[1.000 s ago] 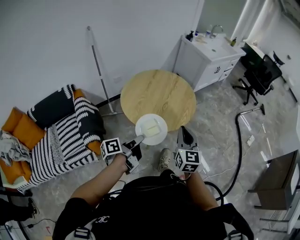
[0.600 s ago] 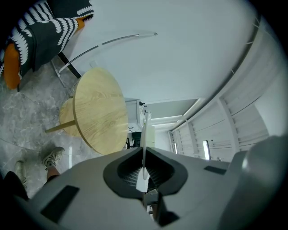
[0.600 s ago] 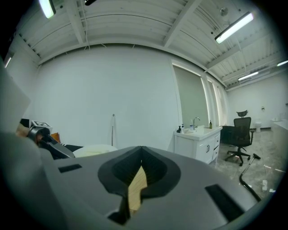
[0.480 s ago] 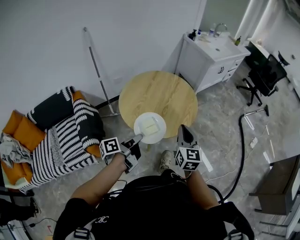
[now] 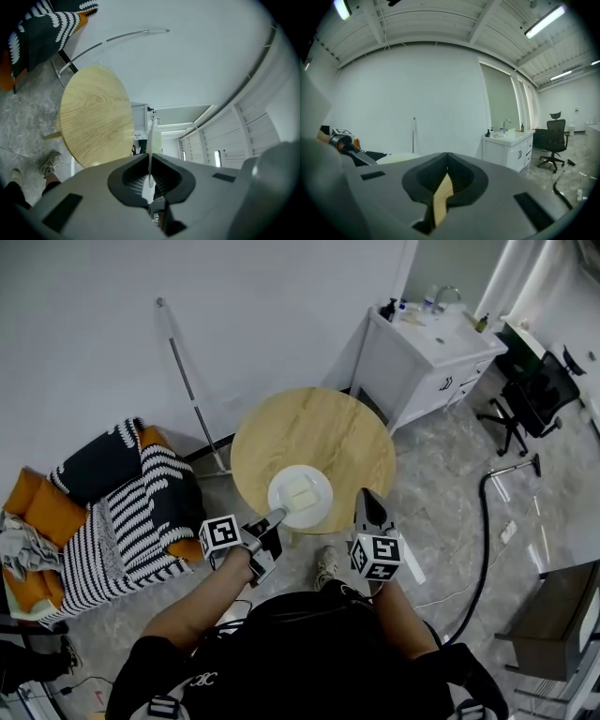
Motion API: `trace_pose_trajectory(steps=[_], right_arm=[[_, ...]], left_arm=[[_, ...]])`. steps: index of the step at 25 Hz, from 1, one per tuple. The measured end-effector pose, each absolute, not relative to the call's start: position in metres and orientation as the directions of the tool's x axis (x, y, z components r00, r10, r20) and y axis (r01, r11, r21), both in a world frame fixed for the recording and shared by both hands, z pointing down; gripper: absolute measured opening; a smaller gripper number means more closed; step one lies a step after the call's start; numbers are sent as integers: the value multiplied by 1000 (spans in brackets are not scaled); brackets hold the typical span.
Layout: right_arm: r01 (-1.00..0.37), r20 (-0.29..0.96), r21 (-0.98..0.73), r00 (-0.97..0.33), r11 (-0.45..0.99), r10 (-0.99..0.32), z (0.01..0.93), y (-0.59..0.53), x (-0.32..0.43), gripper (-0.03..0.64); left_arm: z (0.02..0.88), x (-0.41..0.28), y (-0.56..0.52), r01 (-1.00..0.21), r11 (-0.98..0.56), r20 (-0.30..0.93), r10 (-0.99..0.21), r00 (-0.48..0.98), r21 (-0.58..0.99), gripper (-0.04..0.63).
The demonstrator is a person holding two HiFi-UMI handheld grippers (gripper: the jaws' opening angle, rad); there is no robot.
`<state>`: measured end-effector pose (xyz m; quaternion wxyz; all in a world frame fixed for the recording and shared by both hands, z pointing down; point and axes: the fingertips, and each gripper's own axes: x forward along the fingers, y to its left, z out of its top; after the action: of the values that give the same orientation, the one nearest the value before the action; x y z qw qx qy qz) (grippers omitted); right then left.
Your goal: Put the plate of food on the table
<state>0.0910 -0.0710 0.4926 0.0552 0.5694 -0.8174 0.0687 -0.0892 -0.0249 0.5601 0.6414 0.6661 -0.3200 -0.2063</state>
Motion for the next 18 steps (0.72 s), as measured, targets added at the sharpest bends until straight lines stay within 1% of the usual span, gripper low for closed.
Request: trace_pose_trajectory(steps=[8,18], right_arm=[[-932,187,-59,-362,358,-913,493,-129,112,8],[-903,180,-43,-429,428,-885,485,-192,123,8]], left_arm=[[558,-65,-80,-166,42,148,-697,701,985,20],[550,-45,-134,-155,47,138,-739,660,987,20]])
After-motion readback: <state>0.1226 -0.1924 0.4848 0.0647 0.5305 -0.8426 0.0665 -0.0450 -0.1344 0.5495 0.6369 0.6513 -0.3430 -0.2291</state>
